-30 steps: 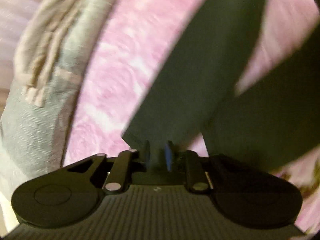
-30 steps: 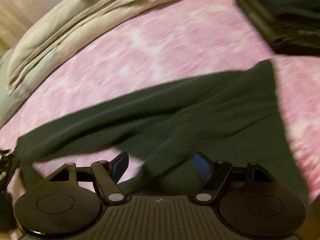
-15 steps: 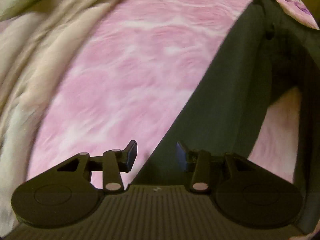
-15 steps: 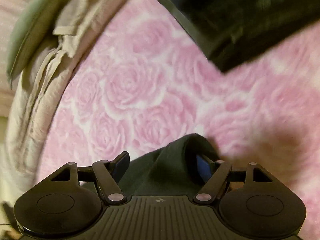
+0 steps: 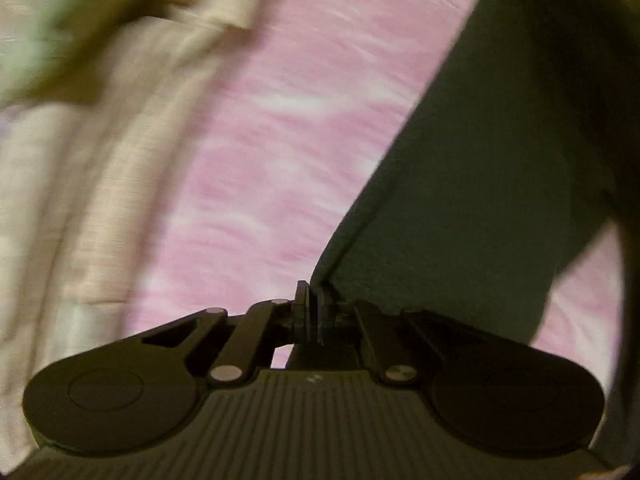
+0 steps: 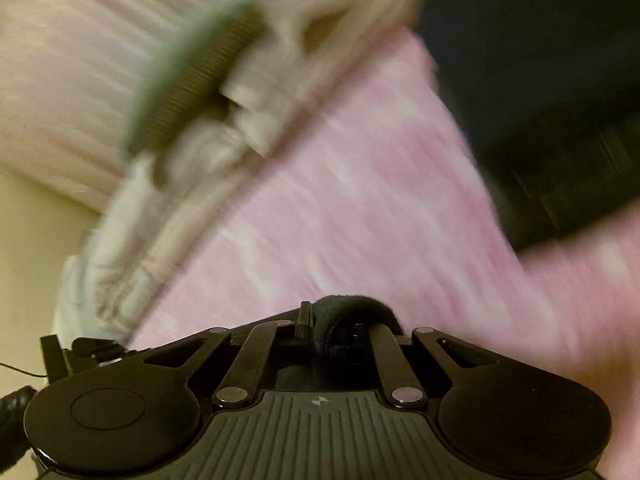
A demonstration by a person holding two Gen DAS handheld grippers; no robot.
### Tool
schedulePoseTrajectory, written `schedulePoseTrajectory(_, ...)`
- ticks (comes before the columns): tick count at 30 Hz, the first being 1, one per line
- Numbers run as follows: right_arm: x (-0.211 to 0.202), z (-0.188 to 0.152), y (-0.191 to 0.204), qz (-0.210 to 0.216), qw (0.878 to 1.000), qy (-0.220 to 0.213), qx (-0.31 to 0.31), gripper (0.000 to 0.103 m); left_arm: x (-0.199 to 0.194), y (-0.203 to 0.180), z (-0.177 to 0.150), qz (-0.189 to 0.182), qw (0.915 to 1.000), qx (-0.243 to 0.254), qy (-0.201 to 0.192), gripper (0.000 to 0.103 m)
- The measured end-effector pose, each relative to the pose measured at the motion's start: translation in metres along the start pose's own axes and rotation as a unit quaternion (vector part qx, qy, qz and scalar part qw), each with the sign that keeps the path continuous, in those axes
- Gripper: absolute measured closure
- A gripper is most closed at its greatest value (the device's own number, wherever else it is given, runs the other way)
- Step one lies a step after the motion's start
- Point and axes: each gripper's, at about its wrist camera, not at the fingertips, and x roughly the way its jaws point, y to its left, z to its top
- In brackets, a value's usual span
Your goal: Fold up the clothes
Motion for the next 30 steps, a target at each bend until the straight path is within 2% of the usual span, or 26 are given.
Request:
schedulePoseTrajectory(1,0.007,0.010,0.004,0.003,1.000,-0.009,-0.012,0.097,0.002,0.007,0.003,0.021,0.9997,-0.010,-0.003,0.101)
schedulePoseTrajectory(3,0.028,0.023,0.006,-0.007,1.000,-0.013,-0.025,0.097,0.021,0.015,0.010,0.028,0.9987,-0.034,0.025,0.095)
schedulePoseTrajectory(4,0.041,0.025,0.002,-0.022,0.999,-0.002,-0.024,0.083,0.032,0.017,0.011,0.028,0.9972,-0.046,0.052,0.094)
schedulePoseTrajectory(5,0.046,0.022,-0.001,-0.036,0.999,0.005,-0.022,0.074,0.037,0.016,0.012,0.030,0.9960,-0.053,0.066,0.094)
schedulePoseTrajectory(6,0.044,0.015,-0.005,-0.044,0.999,0.007,-0.020,0.052,0.036,0.012,0.011,0.029,0.9957,-0.058,0.066,0.093)
schedulePoseTrajectory(7,0.042,0.008,-0.009,-0.052,0.998,0.008,-0.019,0.043,0.032,0.008,0.011,0.028,0.9957,-0.062,0.062,0.093)
schedulePoseTrajectory(9,0.037,-0.008,-0.015,-0.064,0.998,0.013,-0.015,0.043,0.016,-0.007,0.013,0.013,0.9962,-0.071,0.047,0.084)
schedulePoseTrajectory(11,0.022,-0.035,-0.024,-0.071,0.997,0.034,-0.006,0.043,0.002,-0.027,0.017,-0.019,0.9970,-0.068,0.032,0.082)
schedulePoseTrajectory(13,0.005,-0.065,-0.035,-0.079,0.995,0.058,0.005,0.043,-0.016,-0.055,0.019,-0.071,0.9951,-0.063,0.027,0.073)
schedulePoseTrajectory(15,-0.013,-0.094,-0.045,-0.084,0.993,0.085,0.007,0.043,-0.026,-0.084,0.015,-0.116,0.9911,-0.055,0.034,0.066)
schedulePoseTrajectory(19,-0.041,-0.136,-0.061,-0.066,0.991,0.114,0.012,0.043,-0.027,-0.126,-0.002,-0.162,0.9838,-0.041,0.065,0.061)
schedulePoseTrajectory(22,-0.036,-0.142,-0.064,-0.046,0.990,0.131,0.004,0.043,-0.028,-0.158,-0.016,-0.195,0.9763,-0.031,0.088,0.062)
schedulePoseTrajectory(23,-0.032,-0.141,-0.064,-0.043,0.989,0.142,-0.002,0.046,-0.028,-0.169,-0.020,-0.206,0.9734,-0.028,0.096,0.067)
schedulePoseTrajectory(24,-0.027,-0.141,-0.064,-0.037,0.988,0.152,-0.008,0.066,-0.028,-0.180,-0.025,-0.217,0.9703,-0.025,0.103,0.077)
schedulePoseTrajectory(25,-0.023,-0.140,-0.062,-0.033,0.986,0.161,-0.014,0.094,-0.033,-0.182,-0.026,-0.223,0.9689,-0.023,0.104,0.086)
schedulePoseTrajectory(26,-0.022,-0.140,-0.059,-0.034,0.985,0.168,-0.019,0.096,-0.039,-0.182,-0.027,-0.228,0.9680,-0.021,0.103,0.103)
schedulePoseTrajectory(30,-0.051,-0.143,-0.045,-0.024,0.978,0.201,-0.043,0.099,-0.064,-0.181,-0.030,-0.246,0.9641,-0.016,0.100,0.103)
